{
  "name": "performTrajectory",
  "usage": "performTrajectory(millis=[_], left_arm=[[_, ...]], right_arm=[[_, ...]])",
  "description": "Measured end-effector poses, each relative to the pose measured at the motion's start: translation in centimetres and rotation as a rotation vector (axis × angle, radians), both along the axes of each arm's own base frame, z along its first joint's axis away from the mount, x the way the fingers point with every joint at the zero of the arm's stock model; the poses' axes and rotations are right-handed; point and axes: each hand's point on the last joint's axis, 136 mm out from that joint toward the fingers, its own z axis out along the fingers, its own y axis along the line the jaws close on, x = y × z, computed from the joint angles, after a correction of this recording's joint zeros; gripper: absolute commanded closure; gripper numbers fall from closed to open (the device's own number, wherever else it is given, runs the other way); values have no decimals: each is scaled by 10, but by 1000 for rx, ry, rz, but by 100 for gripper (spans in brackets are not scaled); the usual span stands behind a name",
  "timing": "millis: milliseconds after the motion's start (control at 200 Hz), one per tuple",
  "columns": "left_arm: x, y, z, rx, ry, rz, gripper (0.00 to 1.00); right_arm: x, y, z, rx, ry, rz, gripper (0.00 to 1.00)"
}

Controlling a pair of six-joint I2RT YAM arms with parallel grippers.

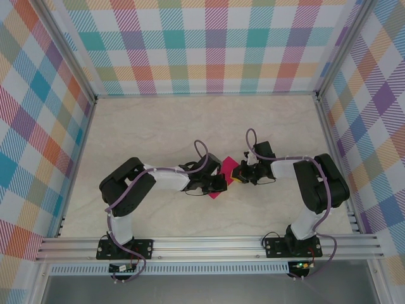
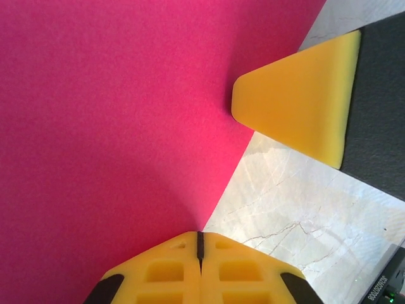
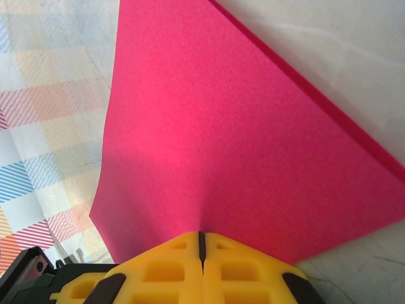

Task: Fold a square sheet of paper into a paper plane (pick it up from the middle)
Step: First fold in half a square sheet of paper at the center of the table.

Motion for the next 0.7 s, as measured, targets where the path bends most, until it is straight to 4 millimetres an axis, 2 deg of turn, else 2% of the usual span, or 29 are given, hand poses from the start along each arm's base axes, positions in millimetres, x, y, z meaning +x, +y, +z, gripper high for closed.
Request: performTrajectory(millis=[155,370,700], left_arm=[[-4,3,-1,-37,-17,-3,98],[-18,21,-2,-46,-23,1,98],[-32,35,-3,-58,-21,0,98]], right_arm=[[0,0,0,-1,0,0,99],[1,2,0,1,-1,10,100],[1,6,-1,16,22,23,100]])
